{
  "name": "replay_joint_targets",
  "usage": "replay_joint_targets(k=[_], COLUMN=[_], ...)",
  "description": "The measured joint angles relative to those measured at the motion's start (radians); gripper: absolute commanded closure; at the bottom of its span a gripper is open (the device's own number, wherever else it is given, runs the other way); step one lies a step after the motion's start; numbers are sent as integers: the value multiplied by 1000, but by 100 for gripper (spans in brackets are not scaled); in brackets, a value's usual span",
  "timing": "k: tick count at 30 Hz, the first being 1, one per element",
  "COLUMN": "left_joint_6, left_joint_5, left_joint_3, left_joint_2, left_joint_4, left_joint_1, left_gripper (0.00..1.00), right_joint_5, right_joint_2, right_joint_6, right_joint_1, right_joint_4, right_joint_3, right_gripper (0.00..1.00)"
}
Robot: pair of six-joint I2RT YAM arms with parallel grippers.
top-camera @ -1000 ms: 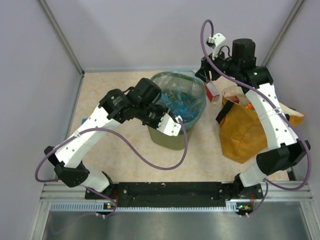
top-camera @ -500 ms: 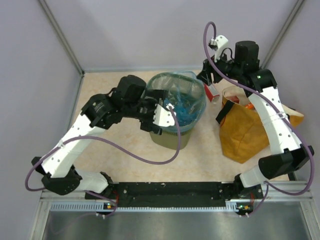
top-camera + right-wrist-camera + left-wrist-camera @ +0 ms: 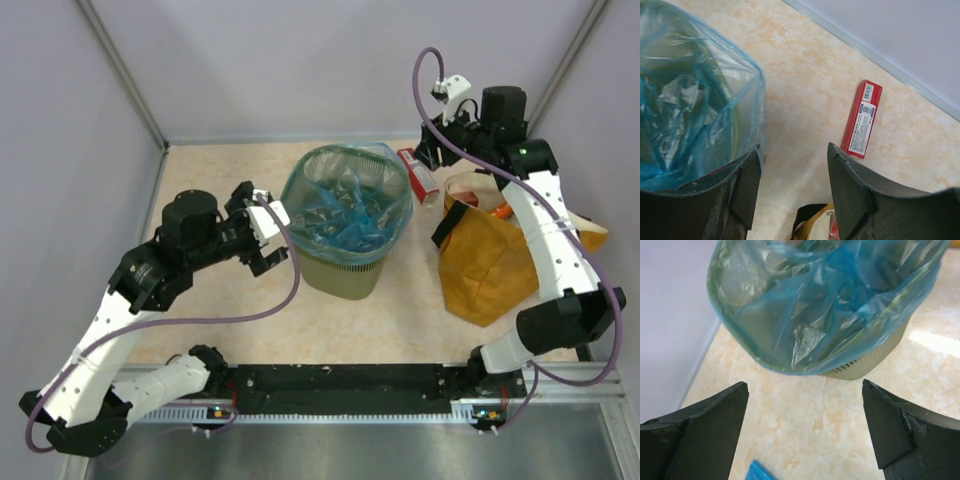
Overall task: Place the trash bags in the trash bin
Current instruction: Place the trash bag in the trash bin.
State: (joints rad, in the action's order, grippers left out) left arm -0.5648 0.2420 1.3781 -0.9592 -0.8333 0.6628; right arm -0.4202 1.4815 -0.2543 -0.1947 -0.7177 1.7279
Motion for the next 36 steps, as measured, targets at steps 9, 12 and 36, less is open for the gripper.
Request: replay_joint_targets(k=[9,12,36], left_joint_6=[95,115,182], left_joint_5=[-84,-87,-237], left_joint_3=[-282,-383,-672], left_joint_2=[109,98,60], left_joint_4=[113,184,696], left_joint_1=[-43,-47,-60], left_gripper=[1,1,1], right_joint_5=[2,-20,-172], right_joint_2=[166,215,174], right_joint_6=[-37,-47,-109], right_joint_1=[13,13,14], right_joint_4=[23,23,36], right_joint_3=[2,2,-154], right_gripper=[49,51,67])
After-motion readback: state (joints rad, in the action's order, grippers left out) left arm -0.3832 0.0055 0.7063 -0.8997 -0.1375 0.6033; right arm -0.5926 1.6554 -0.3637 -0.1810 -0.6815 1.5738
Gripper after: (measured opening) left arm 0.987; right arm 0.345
